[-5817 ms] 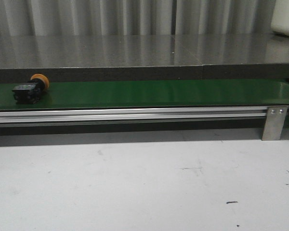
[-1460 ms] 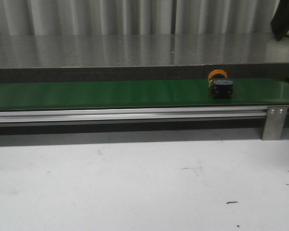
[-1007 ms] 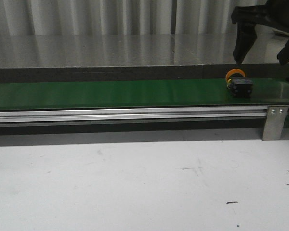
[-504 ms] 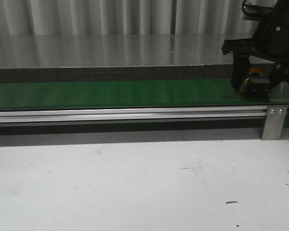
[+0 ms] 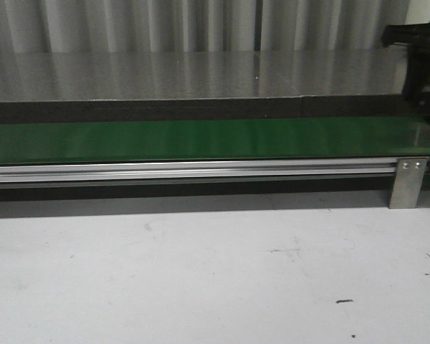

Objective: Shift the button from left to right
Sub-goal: 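Move the button into the green tray and open the right gripper, then lift the right gripper up and away from the green tray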

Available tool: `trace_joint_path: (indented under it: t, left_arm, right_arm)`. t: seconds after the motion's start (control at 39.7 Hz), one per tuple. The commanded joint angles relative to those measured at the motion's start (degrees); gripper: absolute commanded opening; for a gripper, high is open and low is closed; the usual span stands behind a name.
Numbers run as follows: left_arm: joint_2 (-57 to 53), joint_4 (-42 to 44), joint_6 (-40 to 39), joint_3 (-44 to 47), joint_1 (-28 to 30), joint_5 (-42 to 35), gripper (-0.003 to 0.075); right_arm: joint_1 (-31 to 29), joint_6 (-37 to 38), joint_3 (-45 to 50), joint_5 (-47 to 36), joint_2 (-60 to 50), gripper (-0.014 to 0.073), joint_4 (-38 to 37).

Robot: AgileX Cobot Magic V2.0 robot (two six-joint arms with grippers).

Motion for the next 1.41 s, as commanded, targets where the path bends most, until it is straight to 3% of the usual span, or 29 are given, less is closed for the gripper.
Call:
trace_joint_path:
  t: [0.0,0.28,0.53,0.78,0.88,1.08,1.16,1.38]
  left_arm:
    - [0.82,-0.54,-0.64,-1.51,-0.49,-4.68,-0.0021]
    - [0.82,-0.54,-0.64,-1.51,-0.49,-4.68,-0.0021]
    - [0.82,-0.54,-0.64,-1.51,-0.49,-4.68,-0.0021]
    - [0.82,-0.54,-0.64,-1.51,-0.49,-4.68,-0.0021]
    - [0.82,-0.54,-0.64,-1.51,-0.49,-4.68,-0.0021]
    - [0.82,-0.54,-0.64,-1.51,-0.49,-4.68,-0.0021]
    - [0.82,-0.54,-0.64,-1.51,-0.49,-4.68,-0.0021]
    - [0.82,-0.54,-0.64,-1.51,-0.49,-4.68,-0.0021]
  right_arm:
    - [-4.28,-0.08,-2.13,-1.93,-4.02,0.0163,-3.07]
    - [-13.22,-0.15,-2.03,-2.39,0.69,0.0163,-12.22]
    - [-14.42,-1.02,-2.03,-1.51,6.61,0.0192,-13.80]
    - [-14.42,-0.97,-2.03,0.23,6.23,0.0584,-16.51]
    - [-14.42,-0.97,-2.03,0.43,4.78,0.0636,-16.51]
    - [-11.31,-0.97,-2.03,-0.54,-2.37,0.0628,-16.29]
    - [-8.97,-0.97,-2.03,-0.66,-5.59,0.0568,-16.02]
    - [-0.44,-0.97,-2.03,-0.78,-12.51,0.0155,-15.75]
